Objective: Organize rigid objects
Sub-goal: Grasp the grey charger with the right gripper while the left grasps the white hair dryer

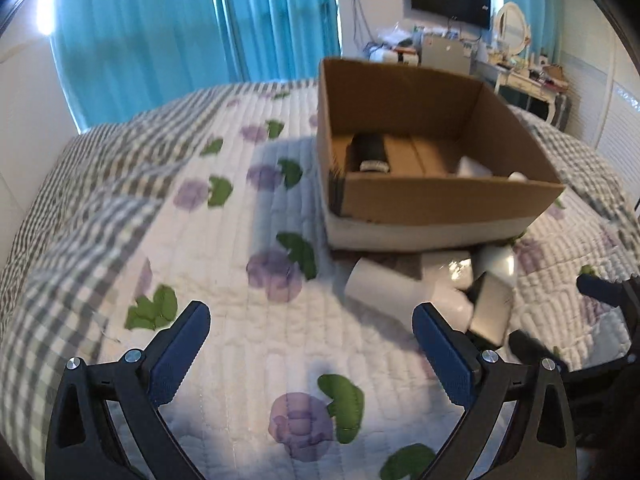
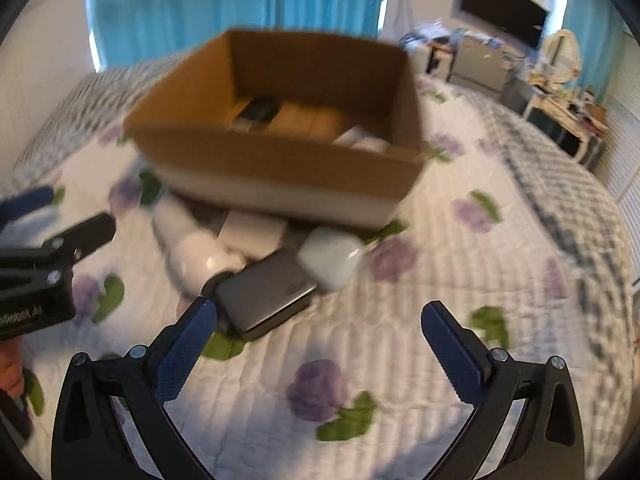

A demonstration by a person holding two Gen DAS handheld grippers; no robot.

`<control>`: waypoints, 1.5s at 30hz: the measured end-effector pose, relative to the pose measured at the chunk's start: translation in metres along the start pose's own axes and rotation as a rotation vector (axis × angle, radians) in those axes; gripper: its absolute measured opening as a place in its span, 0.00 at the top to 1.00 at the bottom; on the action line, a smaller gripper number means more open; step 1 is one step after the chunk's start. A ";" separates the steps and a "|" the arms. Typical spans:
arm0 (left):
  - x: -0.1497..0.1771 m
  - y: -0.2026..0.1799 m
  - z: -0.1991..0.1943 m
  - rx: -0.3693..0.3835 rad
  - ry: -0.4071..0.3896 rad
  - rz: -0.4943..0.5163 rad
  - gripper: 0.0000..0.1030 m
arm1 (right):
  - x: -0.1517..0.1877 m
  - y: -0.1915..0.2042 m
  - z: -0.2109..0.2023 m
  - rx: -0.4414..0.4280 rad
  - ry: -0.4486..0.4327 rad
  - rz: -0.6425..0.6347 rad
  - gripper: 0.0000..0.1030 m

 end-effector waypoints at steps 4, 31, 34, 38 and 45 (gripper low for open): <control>0.002 0.000 0.002 0.009 0.000 0.001 0.00 | -0.006 0.013 0.021 -0.012 0.028 -0.011 0.00; -0.017 -0.044 0.034 0.084 0.133 0.002 0.00 | 0.020 -0.029 0.009 -0.004 0.002 0.141 0.30; -0.024 -0.051 0.047 0.066 0.149 -0.005 0.00 | 0.021 -0.040 0.012 -0.012 0.008 0.170 0.30; -0.029 -0.053 0.069 0.100 0.186 -0.058 0.07 | 0.015 -0.048 0.011 -0.022 0.018 0.210 0.30; -0.018 -0.046 0.071 0.246 0.232 -0.089 0.34 | 0.011 -0.049 0.014 -0.028 0.025 0.207 0.30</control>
Point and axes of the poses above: each gripper's, at about its wrist camera, not at the fingertips, and z roughly the way its jaws point, y to its left, x to its underside, the point moved 1 cm from there along z, roughly the way its jaws point, and after that the axes turned 13 degrees about y, right-handed, at the moved point
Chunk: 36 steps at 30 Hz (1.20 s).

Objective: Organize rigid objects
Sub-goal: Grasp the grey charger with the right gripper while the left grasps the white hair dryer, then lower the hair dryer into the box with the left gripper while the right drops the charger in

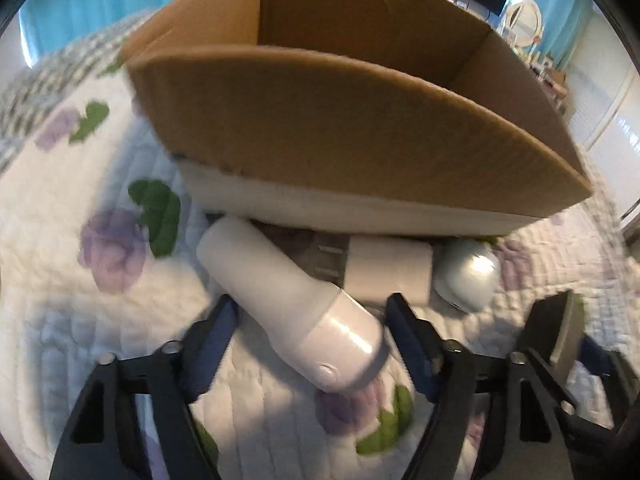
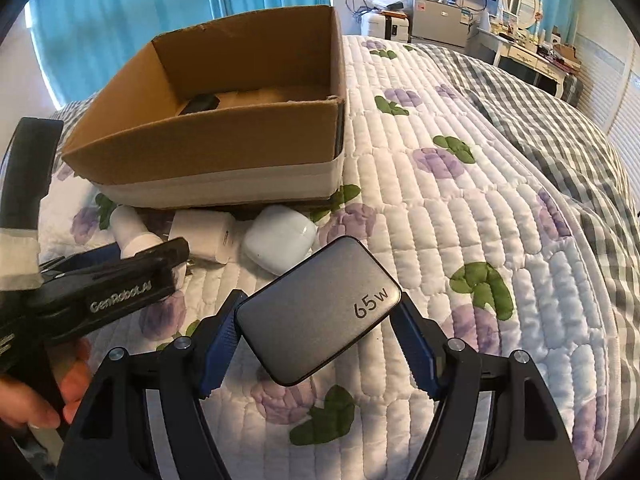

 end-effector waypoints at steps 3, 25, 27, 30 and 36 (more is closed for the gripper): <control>0.010 0.002 -0.009 0.026 0.015 0.021 0.43 | 0.004 0.006 -0.005 0.006 -0.010 -0.011 0.30; 0.064 -0.014 -0.114 -0.026 -0.171 0.229 0.49 | 0.012 0.028 -0.072 0.015 -0.152 -0.096 0.30; 0.058 -0.018 -0.125 -0.028 -0.199 0.238 0.49 | 0.009 0.027 -0.083 0.016 -0.174 -0.102 0.30; 0.046 -0.023 -0.139 -0.023 -0.234 0.243 0.49 | 0.001 0.024 -0.101 0.003 -0.206 -0.107 0.29; 0.008 -0.033 -0.157 -0.036 -0.299 0.252 0.49 | -0.036 0.022 -0.129 -0.017 -0.274 -0.139 0.30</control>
Point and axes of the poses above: each gripper's, at about its wrist camera, not at the fingertips, and z roughly the way its jaws point, y to its left, x to its underside, the point moved 1 cm from there along z, roughly the way its jaws point, and after that the axes turned 13 degrees about y, right-handed, at the moved point
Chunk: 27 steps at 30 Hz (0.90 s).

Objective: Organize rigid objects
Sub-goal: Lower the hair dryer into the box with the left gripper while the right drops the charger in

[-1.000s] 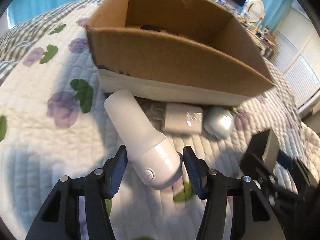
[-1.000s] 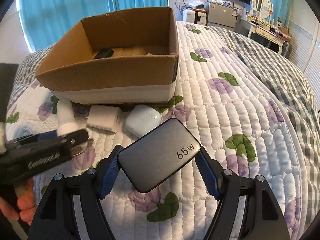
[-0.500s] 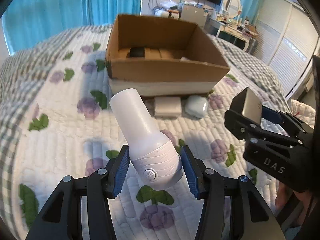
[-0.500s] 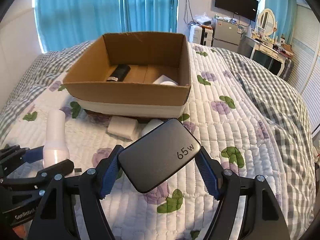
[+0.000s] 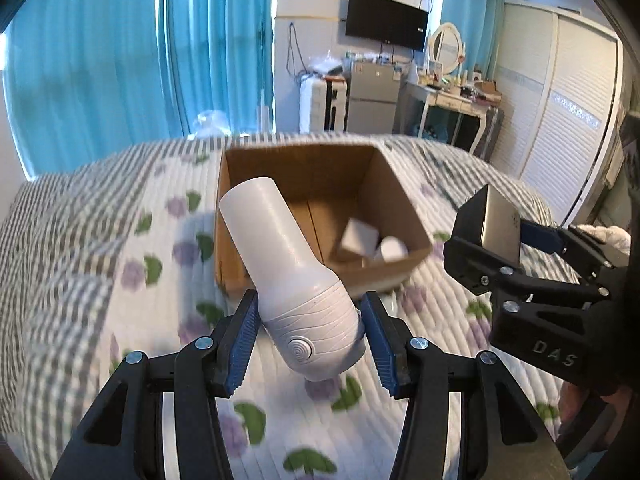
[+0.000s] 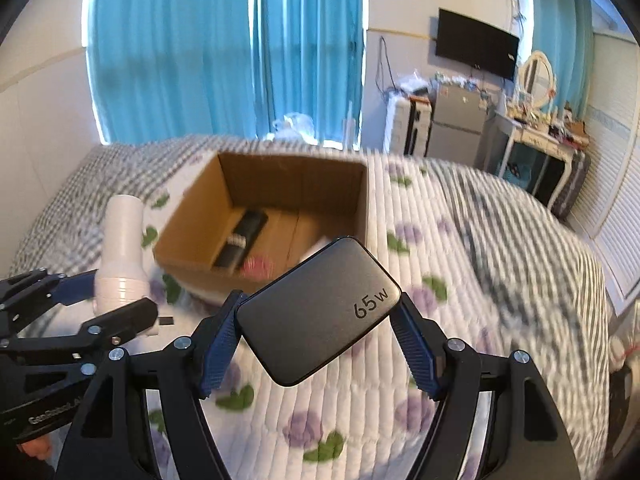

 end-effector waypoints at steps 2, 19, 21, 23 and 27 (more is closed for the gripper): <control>-0.016 -0.001 0.002 -0.015 -0.015 0.008 0.49 | -0.017 -0.001 -0.003 -0.008 -0.018 -0.014 0.30; -0.111 0.005 0.108 -0.086 0.035 0.128 0.49 | -0.132 -0.018 0.068 0.006 -0.042 -0.119 0.30; -0.110 0.005 0.120 -0.075 0.054 0.132 0.49 | -0.136 -0.020 0.083 0.013 -0.028 -0.122 0.30; -0.109 0.002 0.130 -0.083 0.066 0.146 0.49 | -0.138 -0.025 0.097 0.010 -0.012 -0.122 0.30; -0.105 -0.005 0.143 -0.073 0.097 0.168 0.49 | -0.131 -0.033 0.118 -0.004 0.017 -0.108 0.29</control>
Point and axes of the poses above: each gripper's, at about its wrist camera, not at the fingertips, and z roughly the way its jaws point, y to its left, x to its underside, the point moved 1 cm from there along z, roughly the way its jaws point, and after that the axes turned 13 degrees about y, right-handed, at the moved point
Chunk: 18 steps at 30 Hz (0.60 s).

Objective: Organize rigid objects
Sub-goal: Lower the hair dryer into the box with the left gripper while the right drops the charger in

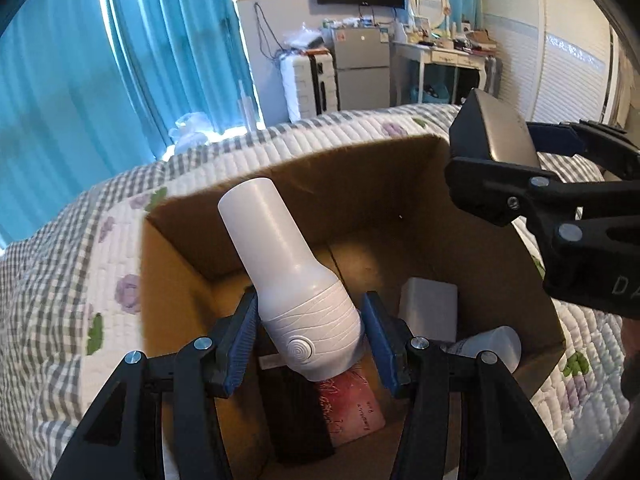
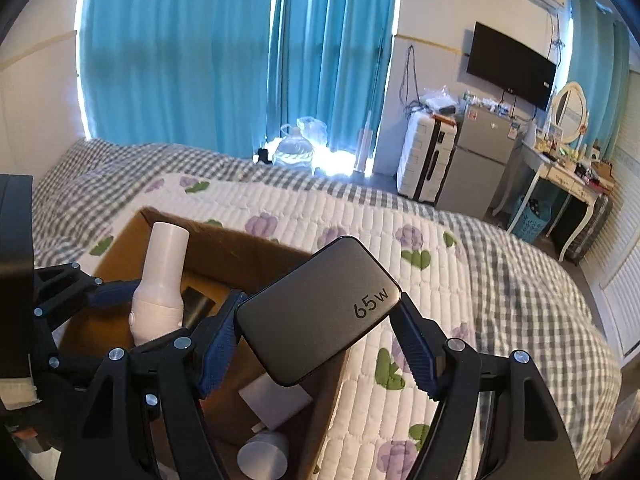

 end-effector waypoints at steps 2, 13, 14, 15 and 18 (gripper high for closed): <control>0.001 -0.004 0.004 0.006 0.016 0.018 0.47 | 0.004 -0.003 0.005 -0.011 0.010 0.006 0.30; 0.009 0.009 -0.034 -0.008 -0.037 -0.049 0.29 | 0.014 -0.001 -0.011 -0.008 0.010 0.003 0.29; 0.010 0.012 -0.039 -0.005 -0.044 -0.060 0.29 | 0.014 0.001 -0.013 -0.010 0.010 0.002 0.29; 0.011 0.016 -0.045 -0.007 -0.050 -0.075 0.29 | 0.014 0.002 -0.015 -0.012 0.010 -0.001 0.29; 0.014 0.029 -0.058 -0.037 -0.068 -0.115 0.29 | 0.012 0.008 -0.012 -0.021 0.024 -0.016 0.29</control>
Point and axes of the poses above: each gripper's, at about its wrist camera, not at the fingertips, and z roughly the way its jaws point, y to its left, x to its underside, the point moved 1 cm from there along z, roughly the way its jaws point, and after that the axes turned 13 degrees about y, right-handed, at the moved point
